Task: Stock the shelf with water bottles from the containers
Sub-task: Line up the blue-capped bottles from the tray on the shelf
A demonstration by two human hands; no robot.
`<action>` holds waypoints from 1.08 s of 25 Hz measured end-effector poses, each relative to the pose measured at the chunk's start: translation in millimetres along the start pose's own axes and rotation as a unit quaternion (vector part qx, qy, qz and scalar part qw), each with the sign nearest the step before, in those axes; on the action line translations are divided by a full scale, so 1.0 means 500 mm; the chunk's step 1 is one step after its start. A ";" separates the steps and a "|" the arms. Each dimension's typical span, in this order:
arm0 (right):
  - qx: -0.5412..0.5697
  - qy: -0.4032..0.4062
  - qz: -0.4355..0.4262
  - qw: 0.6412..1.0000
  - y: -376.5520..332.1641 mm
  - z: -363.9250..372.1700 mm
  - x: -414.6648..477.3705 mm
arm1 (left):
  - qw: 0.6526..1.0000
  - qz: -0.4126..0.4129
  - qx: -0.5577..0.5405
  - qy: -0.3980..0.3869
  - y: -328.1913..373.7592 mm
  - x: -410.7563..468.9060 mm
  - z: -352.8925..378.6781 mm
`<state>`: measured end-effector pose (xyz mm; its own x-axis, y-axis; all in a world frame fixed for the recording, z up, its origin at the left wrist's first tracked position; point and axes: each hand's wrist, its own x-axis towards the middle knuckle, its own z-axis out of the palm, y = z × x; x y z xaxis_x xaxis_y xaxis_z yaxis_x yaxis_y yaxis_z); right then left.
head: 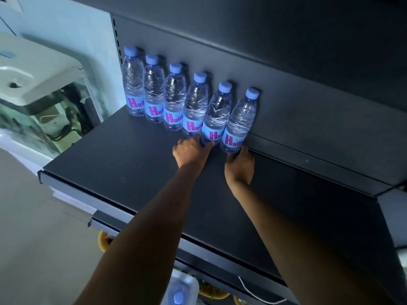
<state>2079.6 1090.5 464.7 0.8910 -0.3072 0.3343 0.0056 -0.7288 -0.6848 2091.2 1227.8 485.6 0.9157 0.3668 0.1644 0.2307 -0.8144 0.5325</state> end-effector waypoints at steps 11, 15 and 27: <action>-0.027 -0.011 0.019 0.999 -0.006 0.004 -0.002 | 0.999 0.036 -0.009 0.010 -0.014 -0.001 0.004; 0.051 0.014 0.043 0.998 -0.015 -0.002 -0.007 | 0.991 0.027 -0.125 -0.037 -0.055 -0.041 -0.033; 0.200 -0.006 -0.102 0.974 -0.037 -0.105 -0.248 | 0.959 0.006 -0.281 0.031 -0.267 -0.389 -0.222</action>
<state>1945.0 1110.0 470.1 0.8584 -0.1722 0.4832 0.3570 -0.4757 -0.8039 1845.6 1315.3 474.7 0.8917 0.3996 0.2126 -0.0092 -0.4535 0.8912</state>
